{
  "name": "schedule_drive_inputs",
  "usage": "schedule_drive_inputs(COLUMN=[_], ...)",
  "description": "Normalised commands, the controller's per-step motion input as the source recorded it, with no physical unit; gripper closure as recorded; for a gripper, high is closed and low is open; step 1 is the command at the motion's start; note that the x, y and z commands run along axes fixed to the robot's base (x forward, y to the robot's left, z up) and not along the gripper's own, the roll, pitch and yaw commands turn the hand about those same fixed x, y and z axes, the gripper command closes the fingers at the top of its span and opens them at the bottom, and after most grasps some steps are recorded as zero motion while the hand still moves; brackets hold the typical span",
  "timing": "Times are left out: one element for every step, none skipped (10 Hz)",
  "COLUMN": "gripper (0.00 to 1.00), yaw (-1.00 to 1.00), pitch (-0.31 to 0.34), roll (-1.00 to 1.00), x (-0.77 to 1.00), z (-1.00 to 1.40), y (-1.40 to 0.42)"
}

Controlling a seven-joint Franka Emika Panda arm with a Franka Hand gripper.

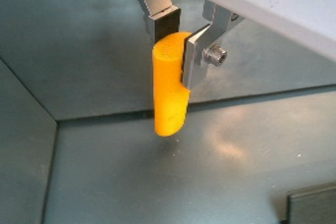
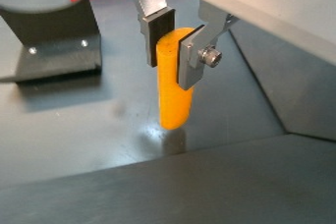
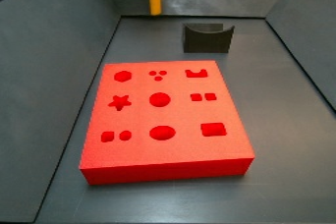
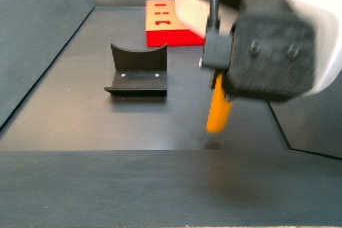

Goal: Pick up the oval object. Move up. Move to above the board. Insert the oval object.
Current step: Move up, then move to above the board.

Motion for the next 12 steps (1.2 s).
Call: schedule_drive_inputs(gripper=[1.00,1.00,1.00,1.00,1.00,1.00,1.00,1.00,1.00,1.00,1.00,1.00], yaw=[-0.03,-0.01,0.02,0.02,0.03,0.03,0.03,0.03,0.03,0.02,0.02,0.02], pitch=[0.076,0.092,0.285,0.283,0.243,0.192,0.165,0.126,0.115,0.107,0.108,0.108], roll=[0.05,0.07,0.07,0.07,0.09,0.08,0.06,0.06,0.06,0.06,0.07,0.07], x=[-0.03,-0.02,0.04,0.04,0.03,0.03,0.03,0.02,0.02,0.02,0.02,0.02], z=[0.41,0.21,1.00,1.00,1.00,1.00,1.00,1.00,1.00,1.00,1.00,0.89], y=[0.01,0.00,-0.37,-0.37,-0.32,-0.28,-0.26,-0.22,-0.20,-0.17,-0.14,-0.10])
